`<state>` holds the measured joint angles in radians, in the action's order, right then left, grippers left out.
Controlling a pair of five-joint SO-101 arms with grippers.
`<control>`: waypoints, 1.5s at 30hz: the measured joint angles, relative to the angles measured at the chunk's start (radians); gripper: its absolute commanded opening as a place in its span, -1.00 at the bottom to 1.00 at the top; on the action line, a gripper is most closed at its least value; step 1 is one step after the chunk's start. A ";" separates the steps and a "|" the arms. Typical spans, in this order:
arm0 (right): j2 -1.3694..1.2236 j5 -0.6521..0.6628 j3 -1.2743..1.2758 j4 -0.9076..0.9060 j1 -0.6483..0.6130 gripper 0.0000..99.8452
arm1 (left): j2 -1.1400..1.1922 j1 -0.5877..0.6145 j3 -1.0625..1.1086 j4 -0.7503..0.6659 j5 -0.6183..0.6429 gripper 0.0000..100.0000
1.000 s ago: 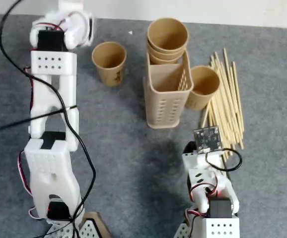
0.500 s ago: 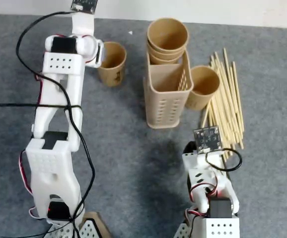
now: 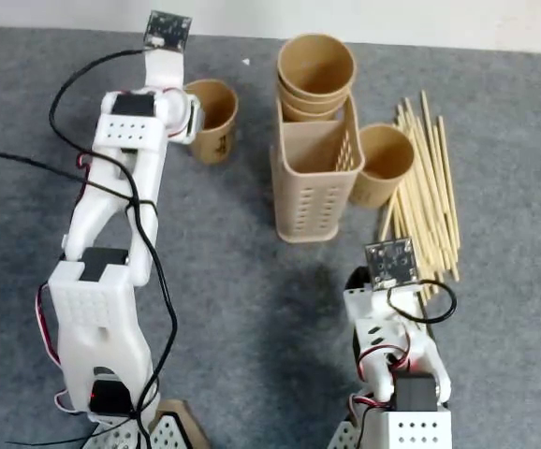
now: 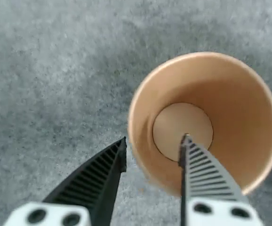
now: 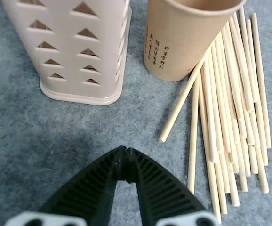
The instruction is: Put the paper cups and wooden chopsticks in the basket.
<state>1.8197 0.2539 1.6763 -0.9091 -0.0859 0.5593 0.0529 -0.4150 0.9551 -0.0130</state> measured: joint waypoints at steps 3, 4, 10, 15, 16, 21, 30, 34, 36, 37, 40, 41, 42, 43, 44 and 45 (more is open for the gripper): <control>0.000 0.000 0.000 0.000 0.000 -0.98 | 0.000 0.002 0.048 -0.040 0.000 -0.79; 0.000 0.000 0.000 0.000 0.000 -0.98 | 0.000 0.002 0.057 -0.051 0.000 -0.83; 0.000 0.000 0.000 0.000 0.000 -0.98 | 0.000 0.003 0.055 -0.077 0.005 -0.99; 0.000 0.000 0.000 0.000 0.000 -0.98 | -0.037 0.014 -0.095 0.011 0.002 -0.99; 0.000 0.000 0.000 0.000 0.000 -0.98 | -0.060 0.014 -0.144 0.051 0.002 -0.99; 0.000 0.000 0.000 0.000 0.000 -0.98 | -0.204 -0.049 -0.483 0.279 0.002 -0.99; 0.000 0.000 0.000 0.000 0.000 -0.98 | -0.256 -0.328 -0.793 0.388 0.002 -0.99; 0.000 0.000 0.000 0.000 0.000 -0.98 | -0.196 -0.359 -0.796 0.388 0.002 -0.99; 0.000 0.000 0.000 0.000 0.000 -0.98 | -0.157 -0.365 -0.796 0.388 0.002 -0.99; 0.000 0.000 0.000 0.000 0.000 -0.98 | -0.133 -0.367 -0.796 0.388 0.002 -0.99; 0.000 0.000 0.000 0.000 0.000 -0.98 | -0.074 -0.367 -0.796 0.388 0.002 -0.99; 0.000 0.000 0.000 0.000 0.000 -0.98 | -0.063 -0.371 -0.796 0.388 0.002 -0.99; 0.000 0.000 0.000 0.000 0.000 -0.98 | -0.057 -0.376 -0.796 0.388 0.002 -0.96; 0.000 0.000 0.000 0.000 0.000 -0.98 | -0.054 -0.382 -0.796 0.388 0.002 -0.91; 0.000 0.000 0.000 0.000 0.000 -0.98 | -0.052 -0.390 -0.796 0.388 0.002 -0.84; 0.000 0.000 0.000 0.000 0.000 -0.98 | -0.052 -0.397 -0.796 0.388 0.000 -0.78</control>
<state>1.8197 0.2539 1.6763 -0.9091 -0.0859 0.5071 -0.3445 -1.2114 1.3433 -0.0130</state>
